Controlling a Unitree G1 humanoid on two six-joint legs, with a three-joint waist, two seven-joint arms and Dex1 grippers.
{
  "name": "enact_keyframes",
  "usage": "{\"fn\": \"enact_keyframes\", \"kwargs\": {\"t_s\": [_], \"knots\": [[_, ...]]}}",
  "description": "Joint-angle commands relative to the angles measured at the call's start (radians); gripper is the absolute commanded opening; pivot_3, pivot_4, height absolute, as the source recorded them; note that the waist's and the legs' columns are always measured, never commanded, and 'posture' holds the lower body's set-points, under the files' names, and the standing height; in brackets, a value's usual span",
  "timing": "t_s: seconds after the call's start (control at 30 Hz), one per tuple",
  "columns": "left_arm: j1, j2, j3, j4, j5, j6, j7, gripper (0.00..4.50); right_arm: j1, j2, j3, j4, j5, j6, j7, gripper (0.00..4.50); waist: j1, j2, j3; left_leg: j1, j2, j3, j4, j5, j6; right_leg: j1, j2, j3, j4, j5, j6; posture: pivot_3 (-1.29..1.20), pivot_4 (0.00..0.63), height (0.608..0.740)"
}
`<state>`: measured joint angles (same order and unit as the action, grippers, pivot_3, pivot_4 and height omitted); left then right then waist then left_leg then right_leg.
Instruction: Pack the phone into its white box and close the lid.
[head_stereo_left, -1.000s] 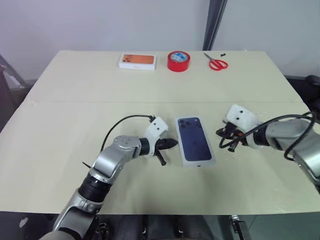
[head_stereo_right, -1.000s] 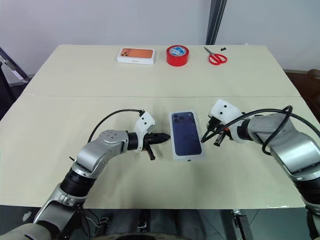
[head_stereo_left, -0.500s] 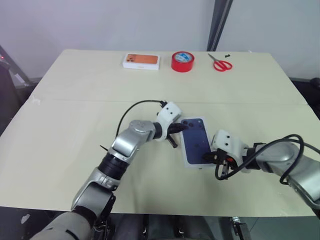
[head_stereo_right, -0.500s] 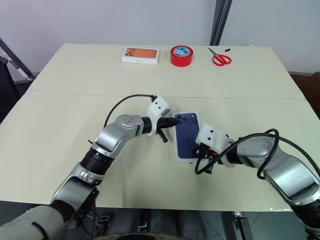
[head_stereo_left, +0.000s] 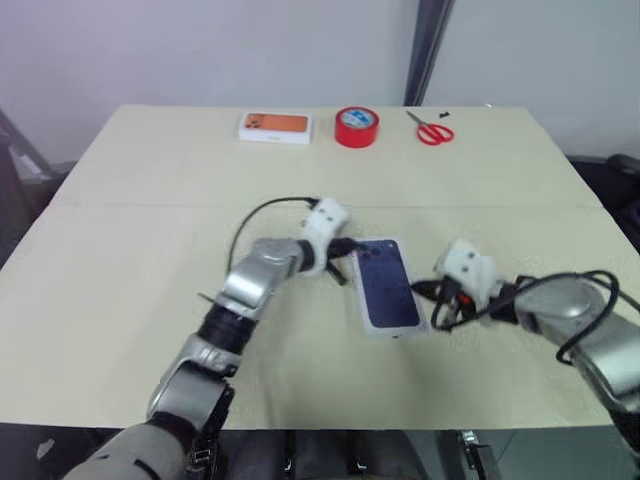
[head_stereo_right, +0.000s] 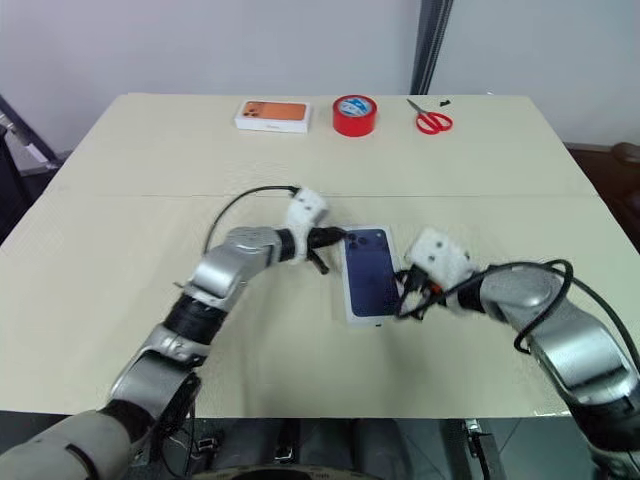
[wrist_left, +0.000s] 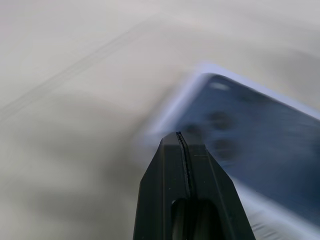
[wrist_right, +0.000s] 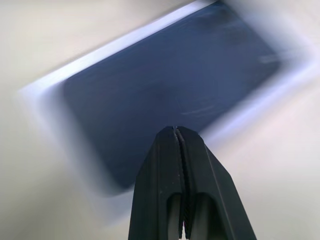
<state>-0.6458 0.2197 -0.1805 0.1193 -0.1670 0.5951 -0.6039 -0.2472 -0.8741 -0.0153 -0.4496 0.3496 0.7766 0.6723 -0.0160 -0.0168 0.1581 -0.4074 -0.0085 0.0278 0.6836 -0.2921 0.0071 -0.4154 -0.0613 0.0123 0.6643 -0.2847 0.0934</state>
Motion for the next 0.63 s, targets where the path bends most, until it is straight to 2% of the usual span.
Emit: {"fn": "enact_keyframes", "kwargs": {"t_s": [0.03,0.2,0.3,0.47,0.63], "knots": [[0.070,0.088,0.120,-0.188,-0.036,-0.022,0.004,0.00,-0.062,0.047,-0.083,0.110,-0.028,-0.091,-0.050,0.06,0.003,0.000,0.000,0.000,0.000,0.000,-0.001,0.001,-0.002,-0.001,0.000,0.000,0.000,0.000,0.000,0.00,0.150,0.725],[0.245,0.253,0.292,-0.354,-0.090,-0.008,-0.028,0.00,-0.177,0.103,-0.159,0.322,0.035,-0.168,0.013,0.06,0.005,0.000,0.000,0.000,-0.001,0.001,0.000,0.000,-0.001,0.000,-0.001,0.000,-0.001,0.000,0.000,0.00,0.150,0.725],[0.329,0.303,0.372,-0.406,-0.138,-0.005,-0.036,0.00,-0.190,0.102,-0.159,0.393,0.047,-0.210,0.082,0.06,0.008,0.001,0.000,0.000,0.000,0.001,-0.001,0.000,0.000,0.000,-0.001,0.000,-0.001,0.000,0.000,0.00,0.150,0.725],[0.432,0.318,0.433,-0.434,-0.165,-0.019,-0.018,0.00,-0.180,0.115,-0.154,0.451,0.066,-0.214,0.149,0.06,0.007,0.001,0.000,0.000,-0.001,0.000,0.000,-0.001,0.001,0.001,-0.003,-0.001,-0.002,0.000,0.000,0.00,0.150,0.725],[0.479,0.309,0.441,-0.451,-0.181,-0.023,0.006,0.00,-0.172,0.121,-0.139,0.463,0.071,-0.218,0.194,0.06,0.005,0.001,0.000,0.000,-0.001,0.000,-0.001,-0.001,0.001,0.001,-0.002,-0.001,-0.002,0.000,0.000,0.00,0.150,0.725]]}}
